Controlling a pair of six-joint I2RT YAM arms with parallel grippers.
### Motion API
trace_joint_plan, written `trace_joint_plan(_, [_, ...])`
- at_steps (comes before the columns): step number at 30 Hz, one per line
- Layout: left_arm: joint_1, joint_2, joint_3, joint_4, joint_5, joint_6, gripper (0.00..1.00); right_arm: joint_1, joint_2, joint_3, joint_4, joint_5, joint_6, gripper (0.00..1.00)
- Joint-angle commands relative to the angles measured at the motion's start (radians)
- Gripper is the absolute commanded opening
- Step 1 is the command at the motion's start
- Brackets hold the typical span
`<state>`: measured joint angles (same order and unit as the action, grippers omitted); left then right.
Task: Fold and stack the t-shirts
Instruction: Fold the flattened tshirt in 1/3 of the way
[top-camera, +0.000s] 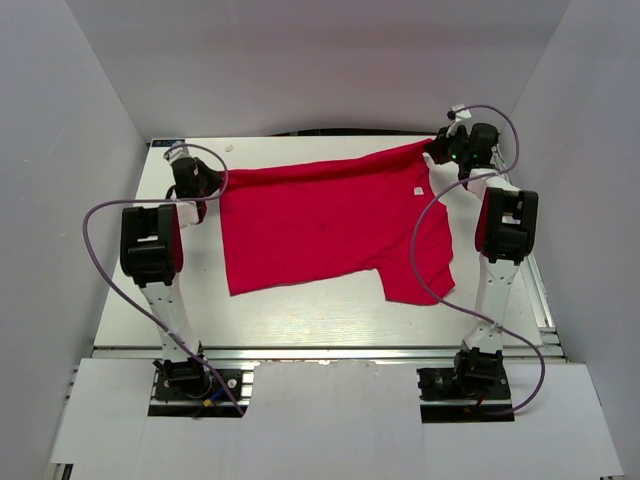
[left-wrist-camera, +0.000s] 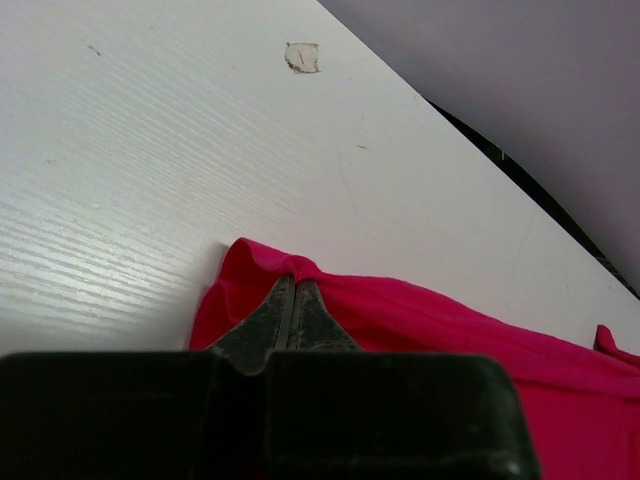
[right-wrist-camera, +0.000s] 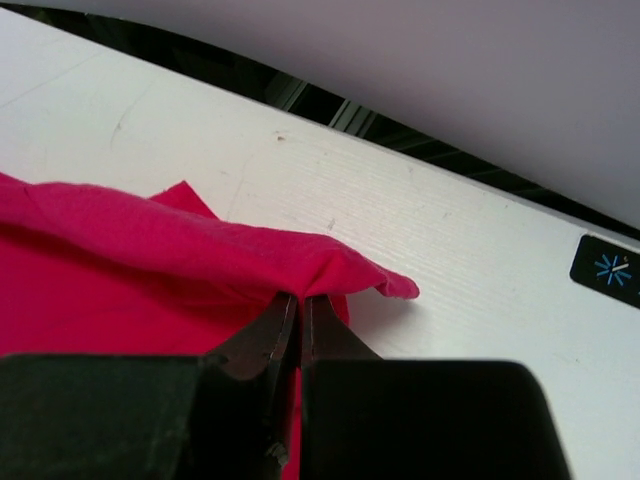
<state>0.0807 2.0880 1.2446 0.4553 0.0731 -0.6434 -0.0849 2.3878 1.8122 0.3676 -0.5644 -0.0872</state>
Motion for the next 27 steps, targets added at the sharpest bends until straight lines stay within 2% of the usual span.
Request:
trace_joint_plan(1, [0.013, -0.103, -0.022, 0.036, 0.033, 0.01, 0.0, -0.024, -0.075, -0.019, 0.03, -0.046, -0.025, 0.0])
trace_joint_plan(8, [0.013, -0.143, -0.069, 0.052, 0.076, 0.008, 0.0, -0.032, -0.058, -0.007, -0.015, -0.029, -0.046, 0.0])
trace_joint_plan(16, [0.016, -0.206, -0.139, 0.06, 0.082, 0.021, 0.0, -0.038, -0.07, -0.027, 0.008, -0.06, -0.03, 0.0])
trace_joint_plan(27, [0.017, -0.212, -0.162, 0.06, 0.08, 0.027, 0.0, -0.042, -0.107, -0.057, 0.024, -0.1, -0.003, 0.0])
